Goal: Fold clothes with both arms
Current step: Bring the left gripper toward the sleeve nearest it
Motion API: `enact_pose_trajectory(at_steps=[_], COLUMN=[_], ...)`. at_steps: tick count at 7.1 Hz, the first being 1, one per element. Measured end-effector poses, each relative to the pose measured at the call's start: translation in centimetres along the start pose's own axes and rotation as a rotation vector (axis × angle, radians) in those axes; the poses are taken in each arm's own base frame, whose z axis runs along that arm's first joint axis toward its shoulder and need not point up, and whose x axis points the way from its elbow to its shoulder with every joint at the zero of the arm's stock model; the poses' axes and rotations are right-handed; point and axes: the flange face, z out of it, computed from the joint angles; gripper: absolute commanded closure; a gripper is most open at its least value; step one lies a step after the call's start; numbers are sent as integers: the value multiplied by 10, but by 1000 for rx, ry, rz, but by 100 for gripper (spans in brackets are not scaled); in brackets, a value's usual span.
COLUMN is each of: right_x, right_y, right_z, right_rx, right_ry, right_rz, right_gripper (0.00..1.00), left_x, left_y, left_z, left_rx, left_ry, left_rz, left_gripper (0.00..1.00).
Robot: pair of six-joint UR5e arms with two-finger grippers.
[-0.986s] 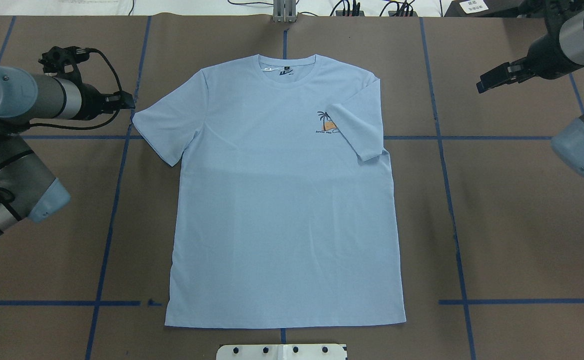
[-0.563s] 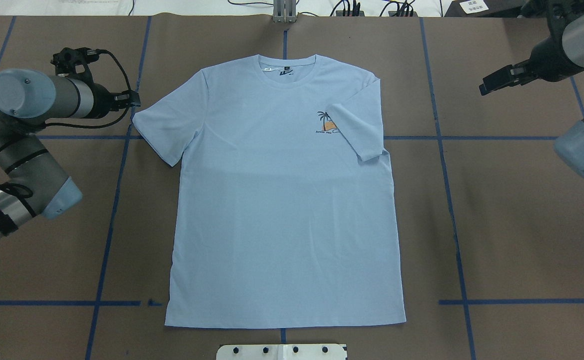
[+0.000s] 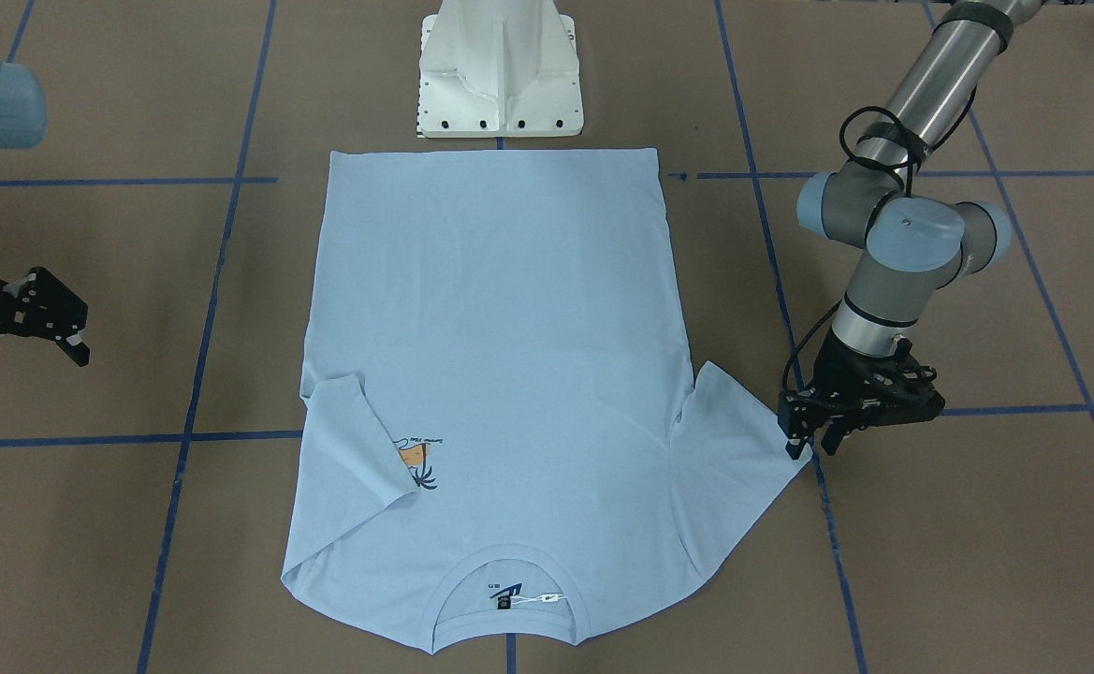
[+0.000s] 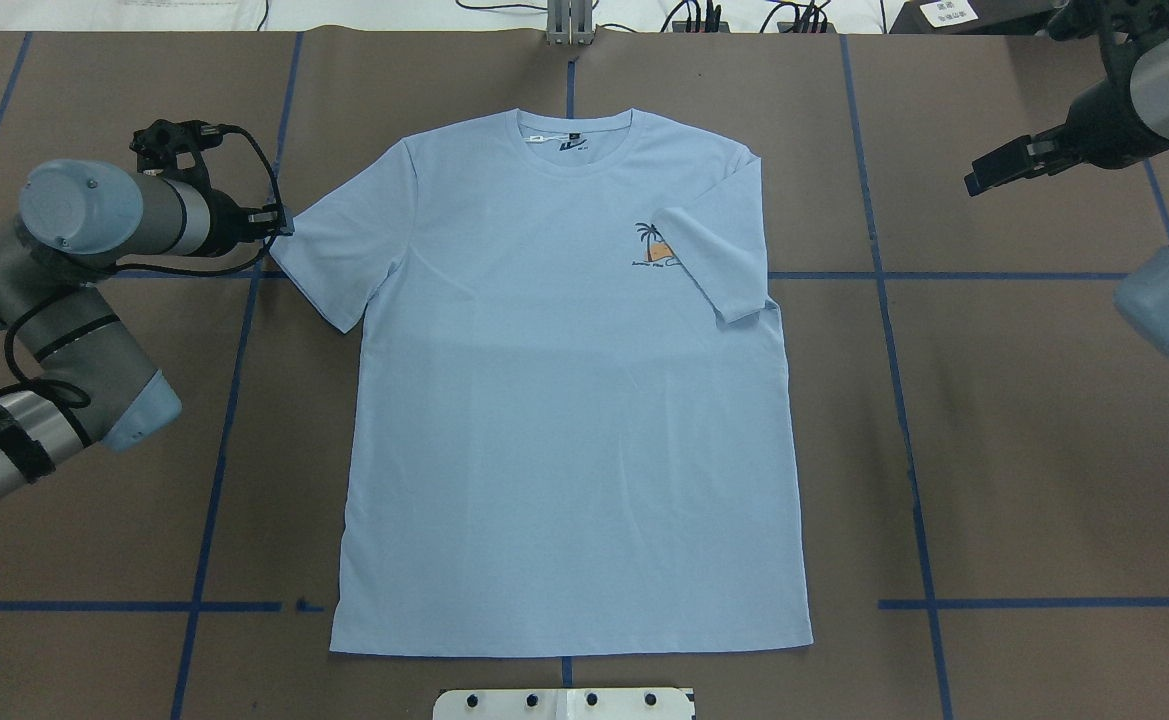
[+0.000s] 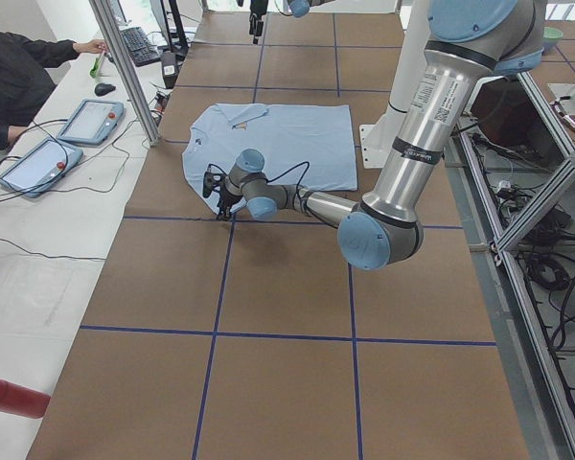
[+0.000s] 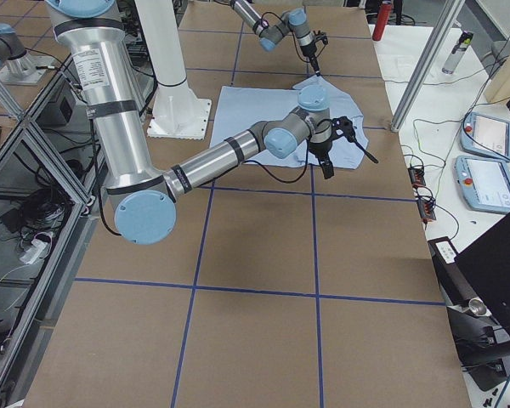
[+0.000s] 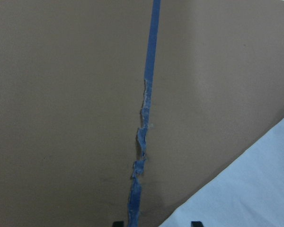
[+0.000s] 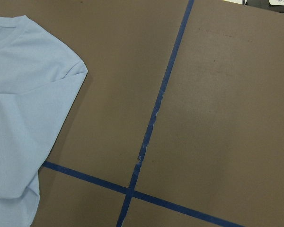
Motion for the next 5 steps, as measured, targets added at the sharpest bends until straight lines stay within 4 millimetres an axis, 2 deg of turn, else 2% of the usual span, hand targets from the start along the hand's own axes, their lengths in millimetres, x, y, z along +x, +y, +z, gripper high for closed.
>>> enact_pose_trajectory(at_steps=[1,3,4,5], right_x=[2,3,3,3], right_y=[1,2,3,3], right_z=[1,1,1,1], right_rx=[-2,-2,-3,-3], right_ry=[2,2,3,3], right_rz=[0,0,0,0], right_gripper=[0,0,0,0], left_x=[1,3,3,3], left_y=[3,11,13,14], left_z=[1,5,5,5], left_rx=[-5,-16,-18,-18], left_ry=[0,-1,-1,-2], left_rz=[3,9,12,12], left_gripper=[58,58,63,98])
